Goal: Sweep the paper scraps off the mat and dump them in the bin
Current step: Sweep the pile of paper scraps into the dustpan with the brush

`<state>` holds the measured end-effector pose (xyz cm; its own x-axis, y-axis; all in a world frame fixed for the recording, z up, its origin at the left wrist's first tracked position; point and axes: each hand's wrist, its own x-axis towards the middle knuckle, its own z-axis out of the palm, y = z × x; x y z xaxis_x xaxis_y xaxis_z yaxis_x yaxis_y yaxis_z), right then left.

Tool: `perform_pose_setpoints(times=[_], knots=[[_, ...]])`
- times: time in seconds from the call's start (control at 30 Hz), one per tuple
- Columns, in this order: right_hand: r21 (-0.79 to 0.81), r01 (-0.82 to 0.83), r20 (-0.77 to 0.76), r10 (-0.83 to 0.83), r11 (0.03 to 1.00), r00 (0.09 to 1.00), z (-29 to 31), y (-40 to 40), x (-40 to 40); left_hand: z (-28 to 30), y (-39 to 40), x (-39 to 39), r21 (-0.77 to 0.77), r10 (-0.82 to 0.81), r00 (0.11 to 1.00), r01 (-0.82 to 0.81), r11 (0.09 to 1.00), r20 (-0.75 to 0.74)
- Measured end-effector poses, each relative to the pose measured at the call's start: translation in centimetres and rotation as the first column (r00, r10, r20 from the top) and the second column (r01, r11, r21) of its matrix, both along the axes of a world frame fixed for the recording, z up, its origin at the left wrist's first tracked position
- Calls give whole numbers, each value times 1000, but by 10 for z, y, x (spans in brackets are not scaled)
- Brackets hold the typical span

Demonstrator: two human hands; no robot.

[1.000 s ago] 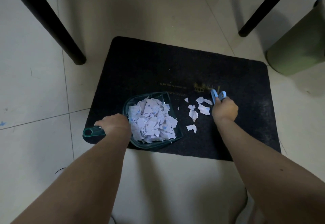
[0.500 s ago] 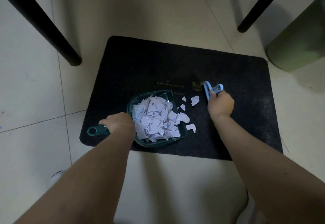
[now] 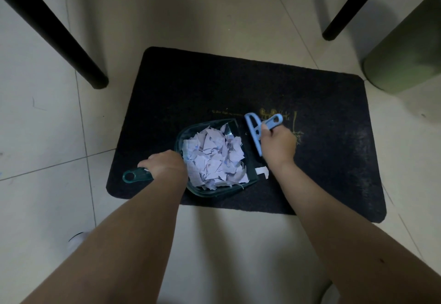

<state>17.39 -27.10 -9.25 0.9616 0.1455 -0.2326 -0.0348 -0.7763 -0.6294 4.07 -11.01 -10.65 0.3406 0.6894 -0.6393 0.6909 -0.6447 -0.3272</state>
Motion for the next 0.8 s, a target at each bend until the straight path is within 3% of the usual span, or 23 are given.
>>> perform_pose_setpoints(times=[0.13, 0.27, 0.37, 0.57, 0.8], knots=[[-105, 108, 49, -104, 989, 993, 2, -5, 17, 0, -1, 0, 2, 1, 1000, -1, 1000, -3], [-156, -31, -10, 29, 987, 1000, -8, 5, 1, -1, -1, 1, 3, 16, 1000, -16, 1000, 3], [-138, -109, -35, 105, 984, 994, -12, 17, -22, -1, -1, 1, 1, 15, 1000, -15, 1000, 6], [-4, -103, -52, 103, 995, 993, -5, 21, -36, -3, 1, 0, 0, 23, 1000, -23, 1000, 20], [14, 100, 68, -101, 995, 993, 17, 2, -4, 2, 3, -3, -4, 8, 999, -8, 1000, 34]])
